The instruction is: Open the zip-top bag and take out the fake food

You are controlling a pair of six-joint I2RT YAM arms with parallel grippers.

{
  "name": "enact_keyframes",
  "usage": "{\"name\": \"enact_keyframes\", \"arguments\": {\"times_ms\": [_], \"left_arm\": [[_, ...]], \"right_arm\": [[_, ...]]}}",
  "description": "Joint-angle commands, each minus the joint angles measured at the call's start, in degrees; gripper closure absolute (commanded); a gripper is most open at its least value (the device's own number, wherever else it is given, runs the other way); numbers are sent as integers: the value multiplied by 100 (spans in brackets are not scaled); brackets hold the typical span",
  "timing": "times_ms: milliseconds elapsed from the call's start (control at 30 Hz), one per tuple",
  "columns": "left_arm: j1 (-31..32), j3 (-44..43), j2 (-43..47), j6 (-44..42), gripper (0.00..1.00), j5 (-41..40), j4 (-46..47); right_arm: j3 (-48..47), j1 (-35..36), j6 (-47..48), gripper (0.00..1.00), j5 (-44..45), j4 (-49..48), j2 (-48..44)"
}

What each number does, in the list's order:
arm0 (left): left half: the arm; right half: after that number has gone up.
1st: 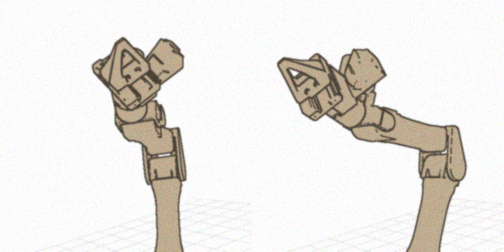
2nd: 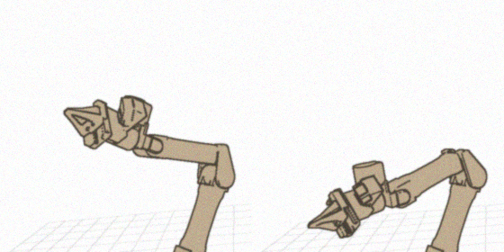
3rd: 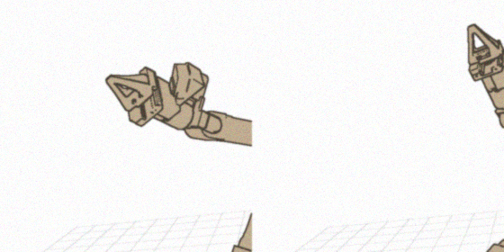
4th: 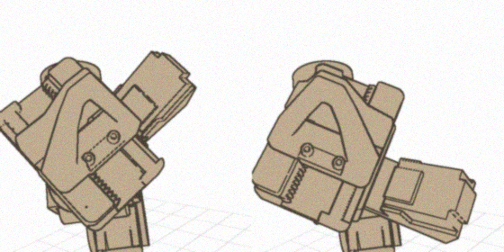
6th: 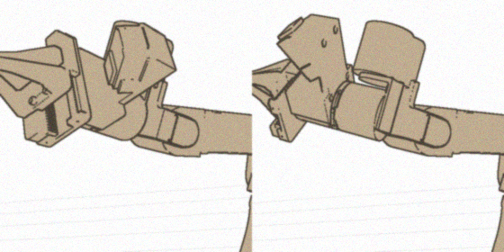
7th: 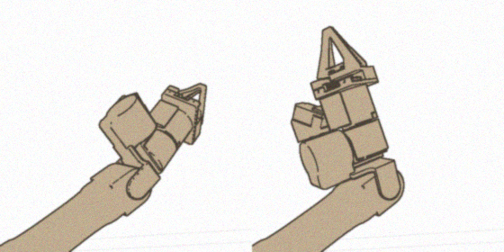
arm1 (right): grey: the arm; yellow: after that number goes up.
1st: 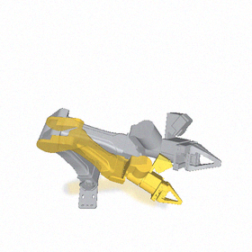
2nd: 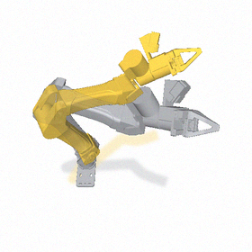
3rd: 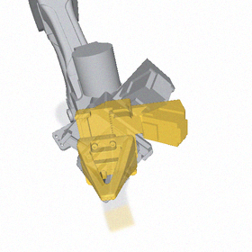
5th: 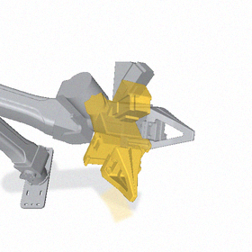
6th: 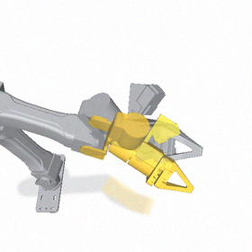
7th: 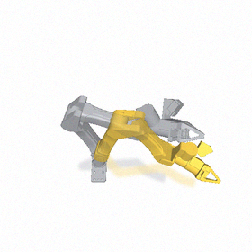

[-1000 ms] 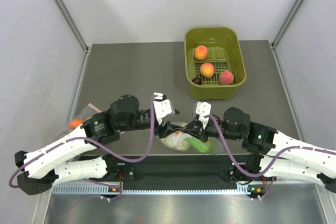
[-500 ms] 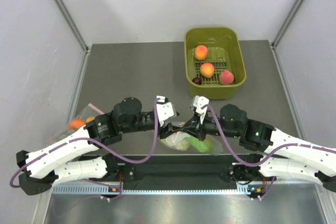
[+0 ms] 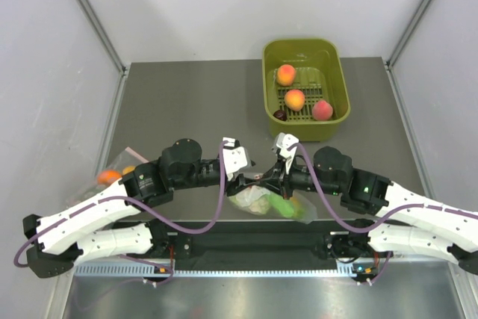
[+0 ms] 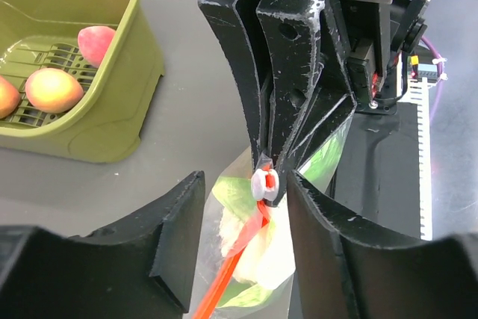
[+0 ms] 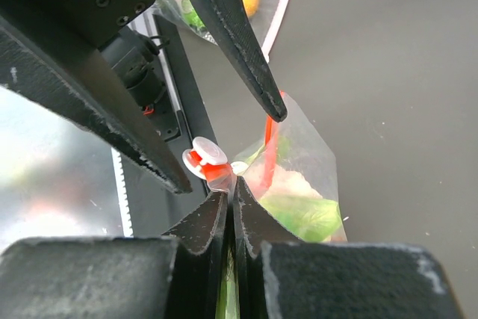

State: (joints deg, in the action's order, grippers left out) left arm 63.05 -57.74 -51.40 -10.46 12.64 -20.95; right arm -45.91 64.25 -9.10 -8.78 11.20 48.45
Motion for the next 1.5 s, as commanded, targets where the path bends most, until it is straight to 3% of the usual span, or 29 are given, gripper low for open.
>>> {"name": "enact_keyframes", "arguments": {"times_ms": [0,233,400,500,700,833,1033,1133,1467], "left_arm": [[6,-19,-2,-62,48,54,188],[6,-45,-177,-53,62,203,126],[6,-115,-266,-114,84,291,-49],[6,-194,-283,-175,91,221,-207],[6,-423,-248,-220,94,212,-454],[6,-545,-292,-229,94,317,-568],[6,-704,-327,-281,94,370,-656],[6,-862,-353,-334,94,405,-822],[6,-1038,-476,-369,94,546,-1342]], "right_arm": [[-322,-62,-65,100,-133,-276,-46],[-296,-61,-65,100,-195,-276,-107],[-296,-70,-4,98,-169,-163,-169],[-331,-70,57,93,-11,57,-213],[-348,-88,146,87,271,470,-318],[-278,-97,163,91,289,541,-353],[-225,-97,137,87,-97,445,-231],[-234,-97,190,100,-230,418,-160],[-111,-97,58,100,139,243,-634]]}}
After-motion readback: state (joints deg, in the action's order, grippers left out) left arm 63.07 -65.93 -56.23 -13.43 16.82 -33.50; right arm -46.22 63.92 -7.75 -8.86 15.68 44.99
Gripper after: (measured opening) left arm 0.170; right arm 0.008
